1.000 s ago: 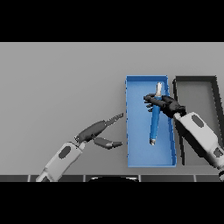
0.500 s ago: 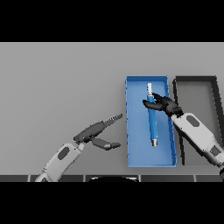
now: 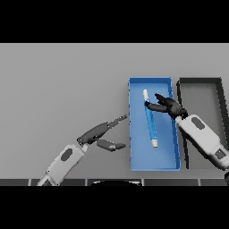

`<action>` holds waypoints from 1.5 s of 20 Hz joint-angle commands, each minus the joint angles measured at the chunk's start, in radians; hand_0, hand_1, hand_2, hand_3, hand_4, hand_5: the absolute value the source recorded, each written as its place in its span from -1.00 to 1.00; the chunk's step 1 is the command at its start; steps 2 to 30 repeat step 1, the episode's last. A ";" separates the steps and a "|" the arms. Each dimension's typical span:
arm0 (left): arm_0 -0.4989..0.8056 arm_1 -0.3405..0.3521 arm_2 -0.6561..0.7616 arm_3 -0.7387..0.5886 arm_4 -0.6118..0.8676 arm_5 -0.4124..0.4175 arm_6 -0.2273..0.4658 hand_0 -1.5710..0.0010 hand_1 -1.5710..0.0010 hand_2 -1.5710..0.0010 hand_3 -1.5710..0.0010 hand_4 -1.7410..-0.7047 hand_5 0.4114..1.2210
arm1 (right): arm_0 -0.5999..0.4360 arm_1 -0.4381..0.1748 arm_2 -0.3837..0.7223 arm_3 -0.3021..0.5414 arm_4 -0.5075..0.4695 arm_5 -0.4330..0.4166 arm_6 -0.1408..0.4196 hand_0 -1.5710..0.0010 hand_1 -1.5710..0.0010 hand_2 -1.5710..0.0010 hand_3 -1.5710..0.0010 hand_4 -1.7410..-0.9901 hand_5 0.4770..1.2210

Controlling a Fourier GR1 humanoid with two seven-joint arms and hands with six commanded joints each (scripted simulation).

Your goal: Pick up the blue pipe and place it into the blue bin.

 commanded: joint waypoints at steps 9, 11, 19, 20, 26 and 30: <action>-0.006 0.002 0.003 -0.005 0.003 -0.003 0.000 1.00 1.00 1.00 1.00 0.58 -0.86 | 0.001 0.003 0.000 0.005 -0.002 0.002 0.000 0.99 0.99 0.99 0.99 0.63 -0.46; -0.006 0.002 0.003 -0.005 0.003 -0.003 0.000 1.00 1.00 1.00 1.00 0.58 -0.86 | 0.001 0.003 0.000 0.005 -0.002 0.002 0.000 0.99 0.99 0.99 0.99 0.63 -0.46; -0.006 0.002 0.003 -0.005 0.003 -0.003 0.000 1.00 1.00 1.00 1.00 0.58 -0.86 | 0.001 0.003 0.000 0.005 -0.002 0.002 0.000 0.99 0.99 0.99 0.99 0.63 -0.46; -0.006 0.002 0.003 -0.005 0.003 -0.003 0.000 1.00 1.00 1.00 1.00 0.58 -0.86 | 0.001 0.003 0.000 0.005 -0.002 0.002 0.000 0.99 0.99 0.99 0.99 0.63 -0.46; -0.006 0.002 0.003 -0.005 0.003 -0.003 0.000 1.00 1.00 1.00 1.00 0.58 -0.86 | 0.001 0.003 0.000 0.005 -0.002 0.002 0.000 0.99 0.99 0.99 0.99 0.63 -0.46; -0.006 0.002 0.003 -0.005 0.003 -0.003 0.000 1.00 1.00 1.00 1.00 0.58 -0.86 | 0.001 0.003 0.000 0.005 -0.002 0.002 0.000 0.99 0.99 0.99 0.99 0.63 -0.46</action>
